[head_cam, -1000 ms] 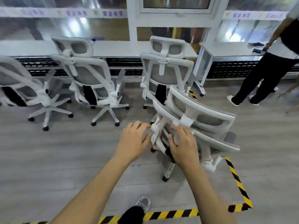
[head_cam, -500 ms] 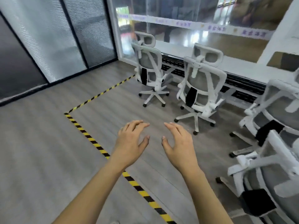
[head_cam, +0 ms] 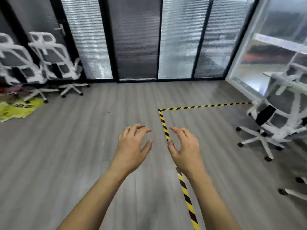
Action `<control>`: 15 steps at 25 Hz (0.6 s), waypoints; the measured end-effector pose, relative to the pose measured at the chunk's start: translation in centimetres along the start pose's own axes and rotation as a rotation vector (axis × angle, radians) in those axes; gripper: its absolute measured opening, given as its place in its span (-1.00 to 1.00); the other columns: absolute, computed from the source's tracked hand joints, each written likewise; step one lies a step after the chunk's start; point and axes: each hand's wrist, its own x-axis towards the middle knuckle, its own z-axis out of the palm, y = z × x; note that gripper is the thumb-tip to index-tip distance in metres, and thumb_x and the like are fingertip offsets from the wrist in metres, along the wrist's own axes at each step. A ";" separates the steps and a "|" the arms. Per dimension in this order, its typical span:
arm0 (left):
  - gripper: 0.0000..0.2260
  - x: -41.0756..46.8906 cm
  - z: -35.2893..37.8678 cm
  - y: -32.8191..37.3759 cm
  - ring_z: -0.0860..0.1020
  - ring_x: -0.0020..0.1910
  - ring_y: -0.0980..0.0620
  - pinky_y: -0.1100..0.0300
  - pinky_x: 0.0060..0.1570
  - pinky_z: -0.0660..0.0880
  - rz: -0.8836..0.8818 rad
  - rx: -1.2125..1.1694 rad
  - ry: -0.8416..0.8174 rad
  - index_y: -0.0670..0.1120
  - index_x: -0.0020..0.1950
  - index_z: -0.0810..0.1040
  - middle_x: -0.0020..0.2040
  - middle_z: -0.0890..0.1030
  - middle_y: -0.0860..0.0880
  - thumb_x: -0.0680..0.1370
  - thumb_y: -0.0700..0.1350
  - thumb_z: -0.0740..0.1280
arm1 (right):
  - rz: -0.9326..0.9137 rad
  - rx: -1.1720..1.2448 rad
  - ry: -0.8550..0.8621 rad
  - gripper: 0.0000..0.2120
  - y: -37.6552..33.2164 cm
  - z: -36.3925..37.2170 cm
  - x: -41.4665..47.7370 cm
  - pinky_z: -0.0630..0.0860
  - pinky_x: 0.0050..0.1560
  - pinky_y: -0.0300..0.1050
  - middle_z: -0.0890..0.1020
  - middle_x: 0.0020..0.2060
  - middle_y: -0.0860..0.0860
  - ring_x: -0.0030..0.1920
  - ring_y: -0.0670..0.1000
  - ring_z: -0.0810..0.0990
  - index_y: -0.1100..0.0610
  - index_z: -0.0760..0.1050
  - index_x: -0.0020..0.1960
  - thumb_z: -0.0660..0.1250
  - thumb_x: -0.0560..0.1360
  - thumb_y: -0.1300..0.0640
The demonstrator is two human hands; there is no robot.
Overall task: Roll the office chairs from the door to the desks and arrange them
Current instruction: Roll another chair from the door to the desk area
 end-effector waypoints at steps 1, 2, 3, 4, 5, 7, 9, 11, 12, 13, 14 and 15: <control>-0.59 1.1 -1.5 -3.8 0.44 0.25 -0.06 -0.02 0.16 0.41 -0.040 0.021 0.023 0.08 0.27 0.52 0.26 0.49 0.03 0.53 0.20 0.14 | -0.020 0.028 -0.022 -0.60 -1.9 3.5 2.5 0.42 0.24 -0.05 0.55 0.20 -0.11 0.22 -0.04 0.52 -0.01 0.48 0.34 0.29 0.52 0.03; -0.60 2.2 -2.7 -7.1 0.44 0.26 -0.05 -0.01 0.15 0.40 -0.072 0.039 0.047 0.08 0.27 0.52 0.26 0.49 0.03 0.53 0.20 0.14 | -0.037 0.049 -0.051 -0.60 -3.4 6.7 4.7 0.44 0.21 -0.02 0.55 0.20 -0.11 0.20 -0.03 0.53 -0.01 0.48 0.34 0.28 0.51 0.01; -0.61 3.1 -3.9 -10.0 0.43 0.26 -0.04 0.00 0.17 0.40 -0.097 0.055 0.070 0.08 0.27 0.51 0.26 0.48 0.03 0.53 0.19 0.15 | -0.057 0.055 -0.083 -0.60 -4.8 9.5 6.7 0.45 0.19 0.00 0.55 0.20 -0.11 0.19 -0.02 0.54 -0.01 0.47 0.34 0.26 0.51 -0.01; -0.62 4.0 -5.0 -12.9 0.42 0.27 -0.03 0.00 0.20 0.39 -0.127 0.070 0.080 0.08 0.28 0.51 0.26 0.47 0.04 0.54 0.18 0.16 | -0.079 0.059 -0.116 -0.59 -6.1 12.2 8.5 0.47 0.18 0.02 0.55 0.20 -0.10 0.18 -0.01 0.55 -0.02 0.47 0.35 0.24 0.52 -0.03; -0.64 4.8 -5.7 -15.4 0.40 0.28 -0.01 0.01 0.23 0.37 -0.155 0.080 0.085 0.08 0.29 0.50 0.26 0.46 0.05 0.56 0.16 0.18 | -0.103 0.069 -0.147 -0.59 -7.2 14.6 10.2 0.49 0.18 0.04 0.55 0.20 -0.10 0.19 -0.01 0.55 -0.02 0.46 0.35 0.24 0.52 -0.04; -0.67 7.0 -6.5 -20.8 0.38 0.28 0.01 0.03 0.25 0.34 -0.214 0.087 0.107 0.09 0.30 0.49 0.26 0.45 0.07 0.56 0.13 0.23 | -0.144 0.096 -0.196 -0.60 -9.2 19.7 14.2 0.47 0.25 0.03 0.54 0.22 -0.12 0.23 -0.03 0.52 -0.04 0.45 0.37 0.27 0.53 -0.01; -0.67 9.9 -6.8 -25.7 0.39 0.27 0.01 0.03 0.24 0.34 -0.261 0.092 0.125 0.09 0.28 0.50 0.26 0.46 0.07 0.55 0.12 0.22 | -0.164 0.101 -0.239 -0.60 -10.5 24.4 18.5 0.42 0.31 -0.03 0.51 0.25 -0.14 0.27 -0.08 0.47 -0.07 0.43 0.39 0.30 0.56 0.01; -0.69 13.6 -6.9 -31.1 0.39 0.26 0.02 0.05 0.21 0.34 -0.295 0.121 0.129 0.09 0.28 0.50 0.26 0.46 0.08 0.56 0.11 0.24 | -0.203 0.124 -0.274 -0.61 -11.4 29.9 23.7 0.41 0.32 -0.02 0.50 0.24 -0.16 0.26 -0.11 0.46 -0.08 0.41 0.39 0.29 0.57 0.01; -0.71 15.7 -7.0 -33.7 0.39 0.26 0.02 0.07 0.18 0.33 -0.309 0.144 0.130 0.10 0.29 0.49 0.26 0.45 0.08 0.57 0.10 0.26 | -0.223 0.152 -0.283 -0.61 -11.9 32.6 26.4 0.43 0.31 0.02 0.51 0.23 -0.17 0.25 -0.11 0.48 -0.07 0.42 0.39 0.29 0.56 0.01; -0.72 18.0 -7.4 -36.2 0.39 0.26 0.01 0.07 0.16 0.33 -0.324 0.162 0.135 0.11 0.29 0.49 0.26 0.45 0.08 0.58 0.09 0.27 | -0.241 0.181 -0.292 -0.61 -12.5 35.3 29.3 0.45 0.28 0.05 0.52 0.21 -0.16 0.23 -0.11 0.49 -0.06 0.43 0.38 0.29 0.56 0.02; -0.72 20.3 -8.0 -38.8 0.40 0.25 0.00 0.05 0.16 0.35 -0.349 0.176 0.144 0.11 0.28 0.49 0.25 0.46 0.08 0.58 0.08 0.28 | -0.260 0.198 -0.305 -0.61 -13.2 38.1 32.3 0.46 0.26 0.06 0.52 0.21 -0.16 0.22 -0.10 0.50 -0.04 0.44 0.37 0.29 0.55 0.02; -0.72 22.4 -8.6 -41.3 0.40 0.25 0.00 0.02 0.17 0.37 -0.374 0.190 0.155 0.11 0.28 0.49 0.25 0.46 0.08 0.58 0.08 0.28 | -0.286 0.200 -0.321 -0.61 -14.1 40.8 35.0 0.46 0.26 0.06 0.53 0.21 -0.15 0.22 -0.09 0.51 -0.03 0.45 0.37 0.29 0.55 0.02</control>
